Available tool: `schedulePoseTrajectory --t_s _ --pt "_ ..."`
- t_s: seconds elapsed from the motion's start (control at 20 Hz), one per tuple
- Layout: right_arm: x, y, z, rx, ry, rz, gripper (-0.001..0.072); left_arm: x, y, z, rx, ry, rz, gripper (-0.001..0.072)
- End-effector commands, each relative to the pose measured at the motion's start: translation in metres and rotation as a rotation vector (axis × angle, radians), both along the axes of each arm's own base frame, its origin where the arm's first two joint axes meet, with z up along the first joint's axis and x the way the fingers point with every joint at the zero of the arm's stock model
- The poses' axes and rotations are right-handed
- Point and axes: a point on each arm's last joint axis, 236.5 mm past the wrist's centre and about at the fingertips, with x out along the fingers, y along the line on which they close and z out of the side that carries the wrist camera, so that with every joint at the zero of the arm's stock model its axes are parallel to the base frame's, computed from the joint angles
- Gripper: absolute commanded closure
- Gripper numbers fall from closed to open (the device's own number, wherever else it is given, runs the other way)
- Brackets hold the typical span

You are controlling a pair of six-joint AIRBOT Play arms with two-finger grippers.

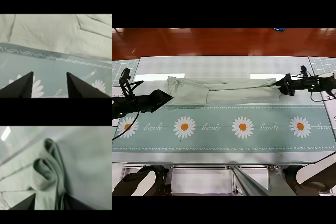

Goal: Fold the shirts.

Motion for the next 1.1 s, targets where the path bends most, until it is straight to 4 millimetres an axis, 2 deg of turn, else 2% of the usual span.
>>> schedulePoseTrajectory --t_s 0.0,0.05,0.1,0.15,0.25,0.4,0.45,0.5,0.65,0.8,0.9,1.05 --pt "0.022 0.026 -0.007 0.009 -0.008 0.005 0.0303 0.000 -0.001 0.000 -0.010 0.003 0.006 0.0199" --pt "0.027 0.029 -0.005 0.000 -0.018 -0.002 0.0350 0.000 -0.001 0.000 -0.011 0.003 0.006 0.0199" --pt "0.031 0.032 -0.002 -0.002 -0.030 -0.003 0.0480 0.000 -0.002 0.001 -0.014 0.002 0.007 0.0199" --pt "0.031 0.034 0.002 -0.001 -0.042 0.016 0.0683 0.000 -0.002 0.001 -0.016 0.002 0.007 0.0199" --pt "0.028 0.036 0.016 0.004 -0.062 0.057 0.0677 0.000 -0.002 0.001 -0.016 0.002 0.008 0.0199" --pt "0.015 0.018 0.046 -0.108 -0.104 0.123 0.0677 0.000 -0.003 0.001 -0.020 0.002 0.005 0.0208" --pt "0.007 0.012 0.059 -0.171 -0.121 0.160 0.0677 -0.002 -0.009 0.003 -0.032 0.003 -0.011 0.0400" --pt "-0.003 0.006 0.075 -0.233 -0.135 0.190 0.0677 -0.003 -0.021 0.008 -0.055 -0.014 -0.056 0.0683" --pt "-0.030 -0.003 0.125 -0.351 -0.201 0.229 0.0678 -0.002 -0.065 0.025 -0.126 -0.088 -0.158 0.0694" --pt "-0.065 -0.004 0.165 -0.436 -0.256 0.246 0.0679 0.010 -0.102 0.021 -0.103 -0.137 -0.207 0.0694" --pt "-0.087 -0.002 0.182 -0.466 -0.277 0.232 0.0679 0.020 -0.129 0.016 -0.102 -0.120 -0.269 0.0695" --pt "-0.120 0.007 0.196 -0.470 -0.296 0.219 0.0679 0.043 -0.182 0.018 -0.090 -0.123 -0.426 0.0695"
